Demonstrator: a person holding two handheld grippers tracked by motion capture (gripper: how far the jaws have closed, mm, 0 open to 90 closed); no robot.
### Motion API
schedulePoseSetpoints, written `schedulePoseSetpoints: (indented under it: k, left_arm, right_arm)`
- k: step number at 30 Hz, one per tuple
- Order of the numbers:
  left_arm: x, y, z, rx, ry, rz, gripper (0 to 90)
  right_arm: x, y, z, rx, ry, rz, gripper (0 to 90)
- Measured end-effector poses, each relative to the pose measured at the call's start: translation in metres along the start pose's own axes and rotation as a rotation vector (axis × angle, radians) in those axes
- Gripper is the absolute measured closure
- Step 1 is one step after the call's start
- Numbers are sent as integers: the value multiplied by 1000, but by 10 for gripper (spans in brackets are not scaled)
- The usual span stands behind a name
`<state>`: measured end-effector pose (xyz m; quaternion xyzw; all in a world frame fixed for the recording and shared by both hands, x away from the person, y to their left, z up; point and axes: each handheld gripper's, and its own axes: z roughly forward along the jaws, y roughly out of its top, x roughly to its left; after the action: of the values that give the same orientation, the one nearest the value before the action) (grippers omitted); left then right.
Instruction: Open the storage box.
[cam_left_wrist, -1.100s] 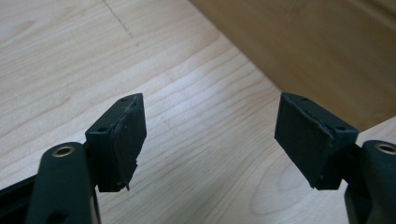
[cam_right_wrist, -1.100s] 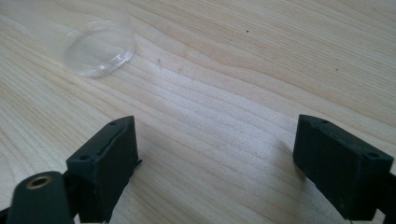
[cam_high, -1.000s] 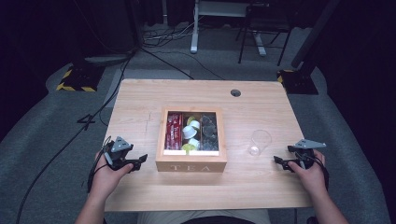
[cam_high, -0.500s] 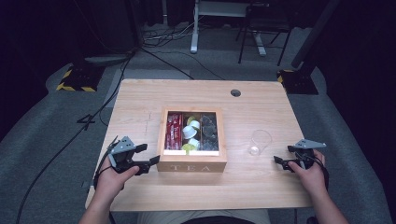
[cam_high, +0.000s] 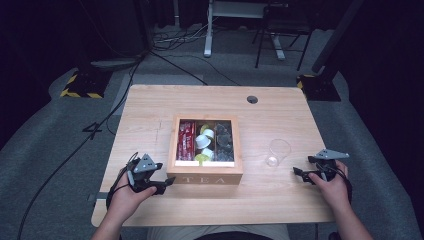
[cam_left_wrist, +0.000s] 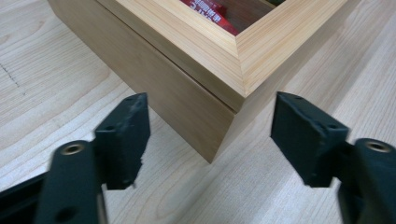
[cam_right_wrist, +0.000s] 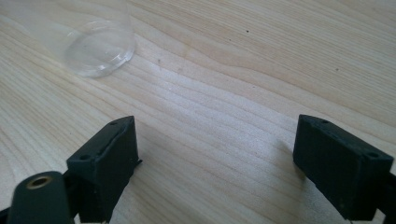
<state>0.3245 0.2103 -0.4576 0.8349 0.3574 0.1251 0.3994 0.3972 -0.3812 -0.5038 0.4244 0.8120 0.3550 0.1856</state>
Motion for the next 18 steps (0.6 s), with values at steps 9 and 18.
schedulePoseSetpoints:
  k: [9,18]
  left_arm:
    - [-4,4,-5,6,-19,15,552]
    - [-6,10,-9,39,-1,39,630]
  right_arm:
    - [1,0,0,0,-7,5,145]
    - [9,10,-17,-37,23,107,206]
